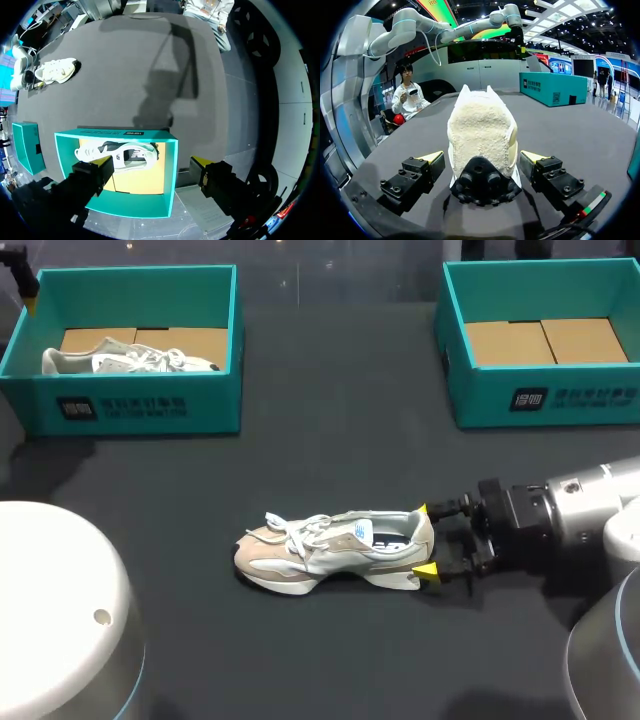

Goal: Take the shoe out of the shoebox, open the shoe tongue, remove and reinsert the insole, then place the shoe into the shoebox

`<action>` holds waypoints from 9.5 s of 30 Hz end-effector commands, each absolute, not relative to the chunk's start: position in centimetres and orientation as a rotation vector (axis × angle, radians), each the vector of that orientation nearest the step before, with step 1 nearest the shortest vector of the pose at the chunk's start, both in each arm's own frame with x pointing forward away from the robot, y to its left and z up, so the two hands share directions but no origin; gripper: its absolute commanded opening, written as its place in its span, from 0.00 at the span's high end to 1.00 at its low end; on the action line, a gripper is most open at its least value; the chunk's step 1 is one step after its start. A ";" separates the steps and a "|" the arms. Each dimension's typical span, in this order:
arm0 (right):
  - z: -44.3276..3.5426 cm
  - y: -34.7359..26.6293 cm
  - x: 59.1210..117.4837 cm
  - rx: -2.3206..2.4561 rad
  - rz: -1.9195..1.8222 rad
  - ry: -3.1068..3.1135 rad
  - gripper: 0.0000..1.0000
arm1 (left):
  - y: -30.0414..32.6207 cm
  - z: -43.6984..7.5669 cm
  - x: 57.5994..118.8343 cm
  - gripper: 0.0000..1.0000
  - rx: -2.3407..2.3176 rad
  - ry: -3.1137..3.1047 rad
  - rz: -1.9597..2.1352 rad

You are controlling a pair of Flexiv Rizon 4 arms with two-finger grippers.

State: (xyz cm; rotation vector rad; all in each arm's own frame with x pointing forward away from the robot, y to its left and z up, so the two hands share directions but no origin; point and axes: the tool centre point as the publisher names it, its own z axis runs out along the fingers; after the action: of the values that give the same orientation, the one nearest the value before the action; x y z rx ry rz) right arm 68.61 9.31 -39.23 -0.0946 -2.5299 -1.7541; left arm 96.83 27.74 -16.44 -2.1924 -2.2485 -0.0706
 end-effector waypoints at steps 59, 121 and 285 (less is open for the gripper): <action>-40.9 12.0 68.6 -0.054 -1.783 -2.514 0.00 | 27.8 -16.4 96.7 0.00 -2.193 -2.248 -0.076; -41.0 12.3 68.9 -0.052 -1.790 -2.523 1.00 | 23.5 -15.3 91.8 0.00 -1.261 -2.912 0.059; -41.0 12.3 68.9 -0.052 -1.790 -2.523 1.00 | -17.5 -26.1 66.0 0.00 1.989 -2.519 -0.047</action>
State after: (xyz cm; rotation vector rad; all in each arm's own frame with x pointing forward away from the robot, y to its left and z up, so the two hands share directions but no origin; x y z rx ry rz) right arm 68.91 12.24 -40.96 -0.0494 -2.5174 -1.7967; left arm 65.80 -16.60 -25.85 1.9815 -2.5140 -0.0145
